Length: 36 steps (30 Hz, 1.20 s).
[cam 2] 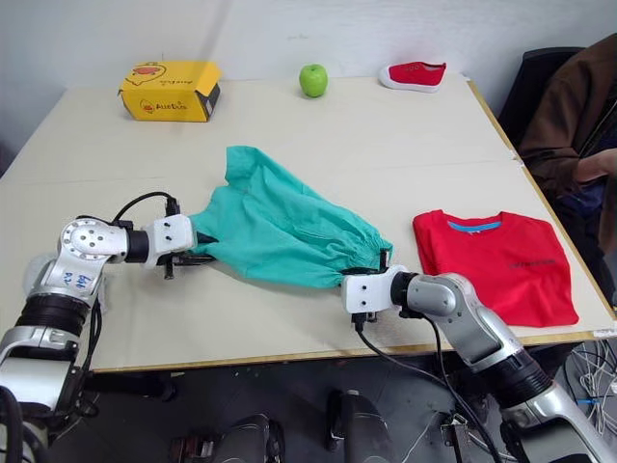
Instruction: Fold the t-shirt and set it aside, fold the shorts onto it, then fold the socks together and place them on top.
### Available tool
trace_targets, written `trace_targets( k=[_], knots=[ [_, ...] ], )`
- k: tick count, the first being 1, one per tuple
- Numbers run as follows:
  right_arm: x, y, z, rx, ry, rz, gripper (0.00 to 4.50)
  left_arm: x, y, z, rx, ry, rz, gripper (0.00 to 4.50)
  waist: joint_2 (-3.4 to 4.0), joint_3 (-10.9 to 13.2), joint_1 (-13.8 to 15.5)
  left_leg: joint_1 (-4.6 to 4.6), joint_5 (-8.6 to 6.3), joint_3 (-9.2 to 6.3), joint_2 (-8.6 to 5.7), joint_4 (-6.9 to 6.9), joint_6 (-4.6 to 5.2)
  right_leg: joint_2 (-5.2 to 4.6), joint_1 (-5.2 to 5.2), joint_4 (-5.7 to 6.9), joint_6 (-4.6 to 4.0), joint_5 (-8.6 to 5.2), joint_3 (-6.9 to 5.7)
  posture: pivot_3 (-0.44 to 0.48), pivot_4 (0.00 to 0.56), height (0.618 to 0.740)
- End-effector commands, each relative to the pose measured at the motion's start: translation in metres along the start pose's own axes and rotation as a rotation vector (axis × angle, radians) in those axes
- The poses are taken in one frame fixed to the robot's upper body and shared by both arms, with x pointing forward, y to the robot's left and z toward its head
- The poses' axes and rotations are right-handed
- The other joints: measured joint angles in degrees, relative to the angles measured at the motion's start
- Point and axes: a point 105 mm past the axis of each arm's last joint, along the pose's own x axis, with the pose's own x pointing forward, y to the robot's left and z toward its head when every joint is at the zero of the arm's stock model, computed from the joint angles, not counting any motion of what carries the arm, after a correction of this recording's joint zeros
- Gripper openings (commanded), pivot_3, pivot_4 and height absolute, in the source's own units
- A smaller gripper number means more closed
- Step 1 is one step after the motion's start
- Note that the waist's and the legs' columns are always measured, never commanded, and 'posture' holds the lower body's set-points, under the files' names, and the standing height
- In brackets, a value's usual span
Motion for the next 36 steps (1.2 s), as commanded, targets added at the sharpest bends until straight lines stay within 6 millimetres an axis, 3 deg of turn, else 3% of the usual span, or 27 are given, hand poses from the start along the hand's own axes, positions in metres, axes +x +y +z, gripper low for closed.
trace_targets(
  k=[1,3,6,8,14,19,26,32,34,36],
  knots=[
    [-0.009,-0.012,0.005,-0.014,-0.044,-0.008,0.00,-0.008,-0.022,0.005,-0.089,-0.049,-0.086,0.38,0.00,0.0,-0.2,0.03,-0.01,0.03,0.03,-0.03,-0.01,0.01,0.00,0.01,-0.01,-0.01,0.03,0.000,0.150,0.740],
    [-0.011,-0.011,0.007,-0.007,-0.075,0.008,0.00,-0.014,-0.038,0.009,-0.125,-0.067,-0.134,0.04,0.00,0.0,-0.4,0.13,-0.02,0.09,0.15,-0.11,-0.05,0.03,0.02,0.03,-0.04,-0.03,0.08,0.000,0.150,0.740],
    [-0.022,-0.002,0.015,-0.051,-0.178,0.101,0.00,-0.041,-0.084,0.013,-0.249,-0.047,-0.270,0.04,0.01,0.0,-1.3,0.18,-0.07,0.14,0.34,-0.16,-0.12,0.12,0.02,0.02,-0.09,-0.07,0.15,0.000,0.150,0.740],
    [-0.027,0.002,0.010,-0.112,-0.185,0.141,0.00,-0.052,-0.105,0.017,-0.300,-0.027,-0.306,0.04,0.00,0.0,-1.7,0.40,-0.12,0.17,0.36,-0.30,-0.20,0.18,0.08,0.04,-0.16,-0.20,0.25,0.000,0.150,0.740],
    [-0.034,0.006,-0.008,-0.113,-0.187,0.174,0.00,-0.058,-0.131,0.024,-0.437,0.010,-0.185,0.04,0.01,0.0,-1.2,0.59,-0.10,0.09,0.30,-0.52,-0.23,0.27,0.16,0.01,-0.17,-0.25,0.46,0.000,0.150,0.740],
    [-0.033,0.004,-0.005,-0.061,-0.223,0.175,0.00,-0.055,-0.131,0.027,-0.491,0.009,-0.105,0.04,0.00,0.0,-1.2,0.58,-0.10,0.06,0.27,-0.58,-0.23,0.25,0.18,-0.01,-0.18,-0.25,0.48,0.000,0.150,0.740],
    [-0.050,0.013,0.004,0.031,-0.252,0.259,2.29,-0.070,-0.146,0.027,-0.574,0.031,-0.205,1.93,0.01,0.0,-1.3,0.60,-0.08,0.06,0.27,-0.94,-0.24,0.29,0.11,-0.20,-0.18,-0.25,0.47,0.000,0.150,0.740],
    [-0.086,0.001,0.033,0.397,-0.327,0.275,4.31,-0.109,-0.137,0.051,-0.739,-0.083,-0.294,3.79,0.01,0.0,-1.2,0.56,-0.10,0.01,0.26,-0.96,-0.23,0.29,0.11,-0.34,-0.17,-0.25,0.44,0.000,0.150,0.740],
    [-0.095,-0.001,0.042,0.496,-0.343,0.298,4.50,-0.118,-0.135,0.059,-0.775,-0.111,-0.334,4.44,0.01,0.0,-1.2,0.59,-0.10,-0.11,0.20,-0.97,-0.23,0.30,0.16,-0.35,-0.16,-0.26,0.43,0.000,0.150,0.740],
    [-0.099,-0.022,0.050,0.605,-0.386,0.216,4.50,-0.127,-0.124,0.071,-0.792,-0.171,-0.363,4.47,0.00,0.0,-1.2,0.58,-0.10,-0.27,0.10,-1.01,-0.24,0.30,0.17,-0.35,-0.14,-0.27,0.45,0.000,0.150,0.740]
  ],
)
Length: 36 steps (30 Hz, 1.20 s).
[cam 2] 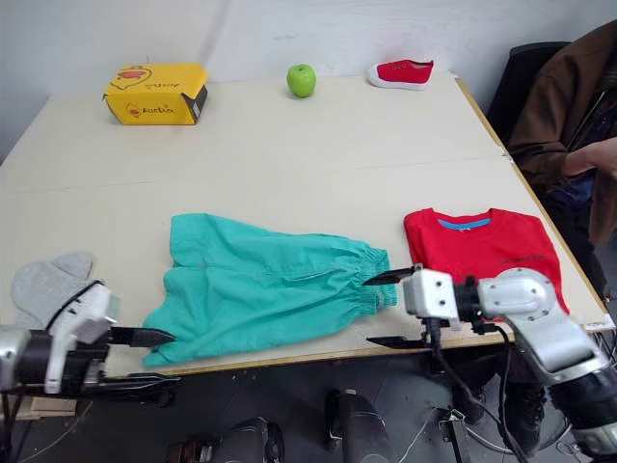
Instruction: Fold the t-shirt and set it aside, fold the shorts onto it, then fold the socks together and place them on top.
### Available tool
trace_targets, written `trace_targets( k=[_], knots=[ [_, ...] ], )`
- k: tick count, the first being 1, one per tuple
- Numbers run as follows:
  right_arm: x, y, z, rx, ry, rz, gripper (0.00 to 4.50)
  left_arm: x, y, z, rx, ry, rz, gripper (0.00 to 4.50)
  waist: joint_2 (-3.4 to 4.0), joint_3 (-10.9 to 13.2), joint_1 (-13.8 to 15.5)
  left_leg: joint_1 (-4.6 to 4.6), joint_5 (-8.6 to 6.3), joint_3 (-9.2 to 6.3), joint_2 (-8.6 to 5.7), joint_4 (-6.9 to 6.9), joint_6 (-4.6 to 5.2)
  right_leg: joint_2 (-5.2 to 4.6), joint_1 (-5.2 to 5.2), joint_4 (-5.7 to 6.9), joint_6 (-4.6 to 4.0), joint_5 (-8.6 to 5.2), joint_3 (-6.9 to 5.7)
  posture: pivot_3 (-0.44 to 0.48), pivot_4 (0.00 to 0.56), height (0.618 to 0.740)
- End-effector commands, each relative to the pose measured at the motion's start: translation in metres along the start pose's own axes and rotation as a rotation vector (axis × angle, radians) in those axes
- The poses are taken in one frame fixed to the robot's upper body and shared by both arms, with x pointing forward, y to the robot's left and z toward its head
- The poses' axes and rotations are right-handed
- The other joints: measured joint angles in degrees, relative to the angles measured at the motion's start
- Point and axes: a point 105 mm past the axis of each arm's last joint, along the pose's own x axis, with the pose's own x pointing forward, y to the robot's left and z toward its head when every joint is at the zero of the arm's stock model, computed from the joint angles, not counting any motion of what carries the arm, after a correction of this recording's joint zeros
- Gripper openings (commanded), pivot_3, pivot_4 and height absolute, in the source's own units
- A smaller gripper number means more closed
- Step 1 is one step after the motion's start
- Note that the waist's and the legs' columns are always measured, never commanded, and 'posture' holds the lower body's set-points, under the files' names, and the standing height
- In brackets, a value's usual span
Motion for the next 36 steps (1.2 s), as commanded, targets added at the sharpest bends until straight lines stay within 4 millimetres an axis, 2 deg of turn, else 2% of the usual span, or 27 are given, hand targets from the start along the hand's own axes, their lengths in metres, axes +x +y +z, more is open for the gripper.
trace_targets(
  k=[1,4,7,8,10,11,13,16,18,21,23,25,29,32,36],
  knots=[
    [-0.007,-0.019,0.037,0.132,-0.157,-0.118,4.50,-0.015,-0.007,0.032,-0.011,-0.121,-0.089,4.47,-0.01,0.0,0.0,0.00,0.00,-0.10,-0.04,-0.01,0.00,0.00,0.02,-0.01,0.01,0.00,0.00,0.000,0.150,0.740],
    [-0.003,-0.036,0.049,0.183,-0.239,-0.213,4.50,-0.017,0.001,0.060,0.006,-0.234,-0.111,4.47,-0.02,0.0,0.1,-0.04,0.01,-0.32,-0.14,0.02,-0.01,0.00,0.03,0.00,0.01,0.00,-0.01,0.000,0.150,0.740],
    [0.012,-0.044,0.059,0.191,-0.281,-0.242,4.50,-0.009,0.010,0.075,0.034,-0.258,-0.118,4.47,0.03,0.0,0.1,-0.04,0.02,-0.39,-0.17,-0.11,-0.04,-0.02,0.04,-0.01,0.03,-0.01,0.00,0.000,0.150,0.740],
    [0.018,-0.045,0.062,0.194,-0.295,-0.243,4.50,-0.004,0.015,0.077,0.049,-0.250,-0.113,4.47,0.23,0.2,-0.5,-0.37,0.06,-0.87,-0.28,-0.21,0.00,-0.19,0.30,-0.05,0.12,-0.06,-0.33,0.000,0.150,0.740],
    [0.030,-0.047,0.066,0.217,-0.315,-0.234,4.50,0.009,0.032,0.081,0.086,-0.245,-0.074,4.47,0.49,0.3,-0.9,-0.40,0.41,-3.31,-1.16,-0.35,0.06,-1.28,1.35,-0.17,0.60,-0.39,-2.26,0.000,0.150,0.740],
    [0.036,-0.047,0.065,0.234,-0.318,-0.227,4.50,0.017,0.042,0.083,0.107,-0.248,-0.051,4.29,0.49,0.3,-0.9,-0.43,0.72,-4.28,-1.42,-0.49,0.15,-1.73,1.95,-0.35,0.62,-0.40,-3.31,0.000,0.150,0.740],
    [0.047,-0.049,0.060,0.261,-0.302,-0.225,4.50,0.030,0.059,0.087,0.135,-0.247,-0.012,3.86,0.52,0.3,0.2,-0.92,1.51,-5.96,-2.22,-0.74,0.30,-2.58,2.20,-0.74,0.69,-0.35,-4.66,0.000,0.150,0.740],
    [0.064,-0.051,0.047,0.297,-0.274,-0.235,4.50,0.051,0.078,0.089,0.176,-0.231,0.010,2.90,0.51,0.3,2.7,-1.30,1.34,-5.97,-2.24,0.06,0.59,-2.58,1.81,-0.63,0.69,-0.29,-4.41,0.000,0.150,0.740],
    [0.074,-0.049,0.040,0.319,-0.260,-0.232,4.50,0.064,0.086,0.089,0.202,-0.210,0.013,2.25,0.50,0.3,3.2,-1.35,0.98,-5.88,-2.30,0.22,1.23,-2.66,1.85,-0.63,0.75,-0.23,-4.33,0.000,0.150,0.740],
    [0.084,-0.050,0.024,0.327,-0.208,-0.258,3.89,0.082,0.098,0.089,0.227,-0.191,0.040,1.25,0.51,0.3,3.2,-1.41,0.88,-5.72,-2.34,0.32,1.38,-2.69,1.86,-0.68,0.88,-0.17,-4.23,0.000,0.150,0.740],
    [0.087,-0.051,0.012,0.340,-0.167,-0.276,3.25,0.091,0.103,0.089,0.224,-0.195,0.050,0.65,0.51,0.3,3.1,-1.41,0.95,-5.57,-2.33,0.29,1.22,-2.68,1.86,-0.60,0.95,-0.12,-4.23,0.000,0.150,0.740],
    [0.088,-0.050,-0.008,0.324,-0.081,-0.303,2.51,0.103,0.114,0.080,0.231,-0.156,0.089,0.00,0.51,0.3,2.9,-1.39,0.91,-5.40,-2.32,0.28,1.22,-2.68,1.86,-0.68,1.03,-0.08,-4.19,0.000,0.150,0.740],
    [0.082,-0.041,-0.034,0.253,0.050,-0.299,1.12,0.115,0.137,0.063,0.236,-0.093,0.171,0.00,0.51,0.3,2.9,-1.27,0.89,-5.20,-2.33,0.23,1.23,-2.65,1.86,-0.73,1.11,-0.03,-4.01,0.000,0.150,0.740],
    [0.071,-0.034,-0.040,0.248,0.074,-0.309,0.01,0.109,0.156,0.055,0.232,-0.080,0.255,0.00,0.51,0.3,3.0,-1.11,0.87,-5.10,-2.34,0.29,1.25,-2.65,1.92,-0.87,1.12,-0.03,-3.90,0.000,0.150,0.740],
    [0.045,-0.027,-0.046,0.240,0.120,-0.357,0.01,0.086,0.176,0.050,0.215,-0.088,0.361,0.00,0.51,0.3,3.0,-0.95,0.87,-5.09,-2.33,0.27,1.25,-2.65,2.06,-0.86,1.16,0.00,-3.84,0.000,0.150,0.740]
  ],
)
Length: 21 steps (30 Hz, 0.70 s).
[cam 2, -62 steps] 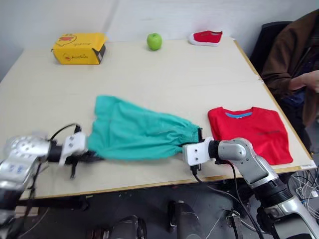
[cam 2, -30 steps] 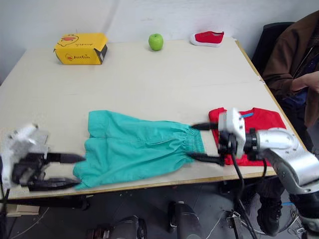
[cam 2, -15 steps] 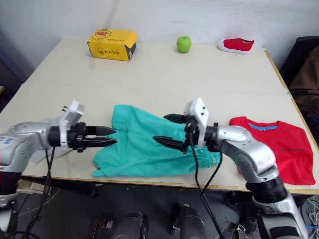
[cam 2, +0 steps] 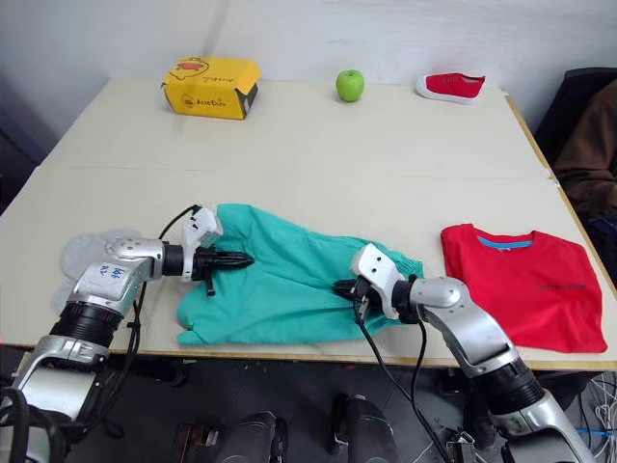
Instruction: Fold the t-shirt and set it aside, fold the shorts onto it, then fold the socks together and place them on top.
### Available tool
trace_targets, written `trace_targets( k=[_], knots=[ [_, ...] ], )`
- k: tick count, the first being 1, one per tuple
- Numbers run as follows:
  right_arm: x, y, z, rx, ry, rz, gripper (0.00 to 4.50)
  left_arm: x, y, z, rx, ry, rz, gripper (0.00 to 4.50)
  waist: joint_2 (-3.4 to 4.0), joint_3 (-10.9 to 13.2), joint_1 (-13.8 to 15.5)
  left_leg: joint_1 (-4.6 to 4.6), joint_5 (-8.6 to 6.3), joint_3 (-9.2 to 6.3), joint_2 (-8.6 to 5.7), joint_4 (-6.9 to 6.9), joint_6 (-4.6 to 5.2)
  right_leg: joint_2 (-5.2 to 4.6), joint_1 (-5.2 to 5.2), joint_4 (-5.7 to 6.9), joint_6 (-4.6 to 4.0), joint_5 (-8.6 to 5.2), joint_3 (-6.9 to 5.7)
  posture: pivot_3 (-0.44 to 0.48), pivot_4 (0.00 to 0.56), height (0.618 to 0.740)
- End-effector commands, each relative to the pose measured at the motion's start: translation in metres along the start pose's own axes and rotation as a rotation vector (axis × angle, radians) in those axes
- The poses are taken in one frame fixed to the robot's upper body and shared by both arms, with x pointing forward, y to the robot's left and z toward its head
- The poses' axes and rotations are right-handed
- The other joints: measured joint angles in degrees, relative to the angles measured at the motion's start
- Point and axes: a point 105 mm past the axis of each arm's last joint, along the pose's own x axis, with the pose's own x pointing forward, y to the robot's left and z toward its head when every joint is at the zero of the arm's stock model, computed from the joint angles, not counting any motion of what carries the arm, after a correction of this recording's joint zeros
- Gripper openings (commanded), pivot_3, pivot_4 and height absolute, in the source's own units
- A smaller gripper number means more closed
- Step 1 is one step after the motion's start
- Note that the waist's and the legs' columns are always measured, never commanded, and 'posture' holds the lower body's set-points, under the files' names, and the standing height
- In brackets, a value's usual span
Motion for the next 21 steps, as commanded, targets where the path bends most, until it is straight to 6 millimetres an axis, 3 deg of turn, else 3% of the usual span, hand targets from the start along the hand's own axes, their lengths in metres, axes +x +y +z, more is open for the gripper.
trace_targets(
  k=[1,5,8,11,13,17,21],
  knots=[
    [-0.026,-0.009,0.007,-0.048,-0.005,-0.062,0.01,-0.023,0.023,-0.019,-0.028,0.063,0.119,0.00,0.00,0.0,-0.1,0.00,0.00,0.02,0.00,0.00,0.00,0.00,0.01,0.00,0.01,0.01,0.02,0.000,0.150,0.740],
    [-0.048,-0.014,0.004,-0.064,0.020,-0.106,0.01,-0.041,0.030,-0.010,-0.049,0.024,0.129,0.00,0.00,0.0,-0.4,0.00,0.00,0.15,0.04,-0.14,-0.05,0.05,0.02,0.02,0.01,0.00,0.11,0.000,0.150,0.740],
    [-0.057,-0.016,0.018,-0.064,-0.025,-0.113,0.01,-0.056,0.027,0.009,-0.042,-0.036,0.097,0.00,-0.01,0.0,-0.4,0.04,0.01,0.15,0.08,-0.14,-0.08,0.09,-0.05,0.00,0.01,0.00,0.11,0.000,0.150,0.740],
    [-0.053,-0.015,0.059,-0.020,-0.178,-0.088,0.01,-0.068,-0.002,0.054,-0.055,-0.162,-0.068,0.00,-0.09,0.1,-0.3,-0.01,0.02,0.12,0.08,-0.12,-0.09,0.09,-0.14,0.00,0.01,0.01,0.10,0.000,0.150,0.740],
    [-0.046,-0.012,0.076,-0.004,-0.232,-0.062,0.01,-0.072,-0.025,0.070,-0.073,-0.198,-0.177,0.00,-0.10,0.1,-0.3,-0.04,0.02,0.08,0.08,-0.09,-0.12,0.09,-0.14,-0.01,0.01,0.01,0.11,0.000,0.150,0.740],
    [-0.012,0.001,0.093,0.012,-0.288,0.009,0.01,-0.056,-0.065,0.054,-0.052,-0.090,-0.259,0.00,0.02,0.0,-0.4,0.04,0.01,0.12,0.06,-0.23,-0.14,0.09,-0.13,-0.09,0.00,0.00,0.25,0.000,0.150,0.740],
    [0.031,-0.002,0.073,0.054,-0.213,0.000,0.01,-0.032,-0.069,0.021,-0.113,-0.041,-0.141,0.00,0.03,0.0,-0.4,0.03,0.02,0.18,0.04,-0.15,-0.11,0.10,-0.14,-0.04,0.01,0.00,0.30,0.000,0.150,0.740]
  ],
)
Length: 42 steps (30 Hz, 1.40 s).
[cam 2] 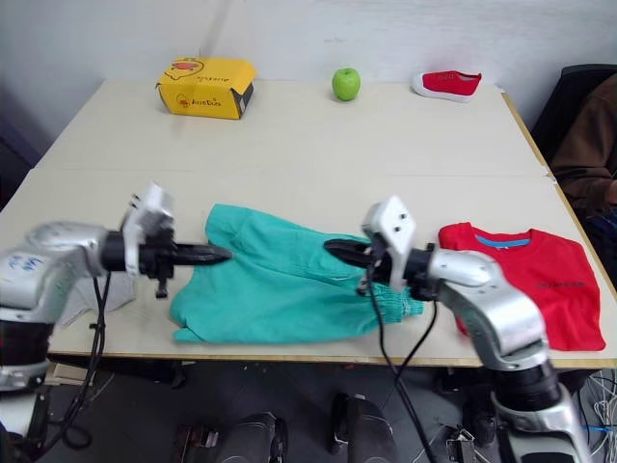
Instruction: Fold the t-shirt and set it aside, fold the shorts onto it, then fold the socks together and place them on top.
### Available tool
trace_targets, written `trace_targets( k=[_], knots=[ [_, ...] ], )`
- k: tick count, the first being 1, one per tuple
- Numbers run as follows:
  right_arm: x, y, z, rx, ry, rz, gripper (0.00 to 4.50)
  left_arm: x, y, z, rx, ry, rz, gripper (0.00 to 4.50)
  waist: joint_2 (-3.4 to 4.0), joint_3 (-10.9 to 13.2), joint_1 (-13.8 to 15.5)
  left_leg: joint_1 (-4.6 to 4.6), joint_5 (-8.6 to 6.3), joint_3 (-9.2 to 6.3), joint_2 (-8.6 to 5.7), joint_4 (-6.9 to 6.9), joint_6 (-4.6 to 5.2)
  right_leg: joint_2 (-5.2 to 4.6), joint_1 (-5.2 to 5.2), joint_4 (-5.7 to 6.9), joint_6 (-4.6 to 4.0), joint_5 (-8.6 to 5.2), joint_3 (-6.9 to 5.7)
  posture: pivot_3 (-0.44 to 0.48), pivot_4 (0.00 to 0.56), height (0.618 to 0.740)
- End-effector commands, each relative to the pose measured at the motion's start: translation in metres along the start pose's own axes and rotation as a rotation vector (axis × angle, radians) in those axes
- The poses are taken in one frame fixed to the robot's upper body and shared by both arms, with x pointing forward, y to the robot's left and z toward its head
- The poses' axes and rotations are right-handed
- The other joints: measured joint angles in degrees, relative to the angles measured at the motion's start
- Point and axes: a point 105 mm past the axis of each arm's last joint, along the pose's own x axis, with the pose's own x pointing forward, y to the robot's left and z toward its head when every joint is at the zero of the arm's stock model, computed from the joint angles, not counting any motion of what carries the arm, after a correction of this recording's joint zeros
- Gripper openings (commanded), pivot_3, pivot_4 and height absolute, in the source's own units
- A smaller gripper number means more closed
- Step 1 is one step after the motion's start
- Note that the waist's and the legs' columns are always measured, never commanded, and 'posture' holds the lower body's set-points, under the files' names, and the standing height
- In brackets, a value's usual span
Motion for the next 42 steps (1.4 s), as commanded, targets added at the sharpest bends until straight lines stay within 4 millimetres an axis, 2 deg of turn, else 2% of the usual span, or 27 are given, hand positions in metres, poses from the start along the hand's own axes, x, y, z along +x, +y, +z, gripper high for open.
trace_targets(
  k=[1,3,5,10,12,14,17,20,22,24,27,34,36,38,42],
  knots=[
    [0.019,-0.011,-0.027,-0.003,0.089,-0.055,0.01,0.010,0.005,-0.019,-0.004,0.032,0.119,0.00,-0.01,0.0,0.0,-0.04,0.00,-0.01,0.00,0.04,0.02,0.00,-0.01,0.01,0.00,0.00,0.00,0.000,0.150,0.740],
    [0.020,-0.022,-0.047,-0.021,0.155,-0.108,0.01,0.011,0.005,-0.038,-0.015,0.057,0.167,0.00,-0.01,0.0,0.0,-0.05,-0.03,-0.01,-0.01,0.04,0.07,0.00,-0.02,-0.01,0.01,0.01,0.02,0.000,0.150,0.740],
    [0.011,-0.037,-0.056,-0.015,0.182,-0.170,0.01,0.006,0.003,-0.057,-0.039,0.079,0.216,0.00,0.00,0.0,0.0,-0.07,-0.06,-0.01,-0.01,-0.01,0.12,0.00,-0.04,-0.07,0.01,0.01,0.02,0.000,0.150,0.740],
    [-0.024,-0.077,-0.043,-0.005,0.136,-0.352,0.01,-0.021,-0.004,-0.099,-0.109,0.134,0.321,0.00,0.08,0.0,0.0,-0.03,-0.12,0.02,0.00,-0.02,0.20,-0.04,-0.02,-0.14,0.03,0.02,0.02,0.000,0.150,0.740],
    [-0.038,-0.084,-0.040,-0.024,0.137,-0.378,0.01,-0.029,-0.006,-0.105,-0.109,0.145,0.352,0.00,0.22,-0.1,0.0,0.02,-0.16,0.06,0.01,-0.04,0.24,-0.04,0.00,-0.14,0.03,0.02,0.06,0.000,0.150,0.740],
    [-0.049,-0.087,-0.036,-0.032,0.132,-0.379,0.01,-0.033,-0.008,-0.098,-0.103,0.131,0.354,0.00,0.28,-0.1,0.0,0.01,-0.27,0.08,0.01,-0.10,0.43,-0.04,0.00,-0.13,0.04,0.02,0.09,0.000,0.150,0.740],
    [-0.058,-0.084,-0.020,-0.009,0.084,-0.370,0.01,-0.036,-0.008,-0.072,-0.062,0.079,0.335,0.00,0.32,-0.1,-0.1,-0.05,-0.30,0.14,0.04,-0.21,0.48,0.00,0.00,-0.13,0.04,0.01,0.15,0.000,0.150,0.740],
    [-0.069,-0.068,-0.002,0.045,0.043,-0.331,0.01,-0.029,-0.011,-0.027,-0.040,-0.049,0.245,0.00,0.37,0.0,0.2,-0.05,-0.27,0.10,0.04,-0.20,0.44,0.01,-0.08,-0.13,0.05,0.01,0.14,0.000,0.150,0.740],
    [-0.079,-0.054,0.003,0.108,0.042,-0.308,0.01,-0.022,-0.016,-0.003,-0.024,-0.106,0.165,0.00,0.33,0.0,0.7,-0.12,-0.22,-0.01,0.02,-0.14,0.36,0.01,-0.10,-0.15,0.07,0.02,0.11,0.000,0.150,0.740],
    [-0.092,-0.037,0.001,0.184,0.066,-0.290,0.01,-0.013,-0.021,0.011,0.001,-0.123,0.091,0.00,0.34,0.0,1.0,-0.16,-0.16,-0.06,-0.02,-0.14,0.24,0.00,-0.08,-0.26,0.15,0.06,0.11,0.000,0.150,0.740],
    [-0.109,-0.015,-0.007,0.327,0.097,-0.294,0.64,0.006,-0.017,0.009,0.056,-0.088,0.034,0.00,0.35,0.0,0.9,-0.17,-0.24,0.01,-0.03,-0.18,0.36,0.00,0.05,-0.58,0.30,0.15,0.11,0.000,0.150,0.740],
    [-0.141,0.044,-0.045,0.691,0.155,-0.230,3.13,0.049,-0.004,-0.016,0.147,0.018,-0.082,0.00,0.34,0.0,0.5,-0.17,-0.37,0.17,-0.02,-0.18,0.63,0.04,0.04,-0.69,0.42,0.22,0.17,0.000,0.150,0.740],
    [-0.144,0.050,-0.054,0.749,0.160,-0.253,3.79,0.058,-0.001,-0.018,0.175,0.034,-0.101,0.00,0.33,0.0,0.6,-0.19,-0.47,0.16,-0.03,-0.18,0.83,0.05,0.10,-0.69,0.42,0.23,0.20,0.000,0.150,0.740],
    [-0.144,0.047,-0.066,0.805,0.137,-0.333,4.46,0.066,0.001,-0.021,0.216,0.053,-0.118,0.00,0.32,0.0,0.4,-0.24,-0.50,0.23,-0.04,-0.18,0.89,0.05,0.13,-0.69,0.47,0.24,0.30,0.000,0.150,0.740],
    [-0.143,0.032,-0.087,0.905,0.081,-0.501,4.46,0.076,0.006,-0.019,0.264,0.045,-0.105,0.00,0.32,0.0,0.3,-0.20,-0.51,0.32,-0.01,-0.22,0.88,0.10,0.19,-0.70,0.70,0.15,0.40,0.000,0.150,0.740]
  ],
)
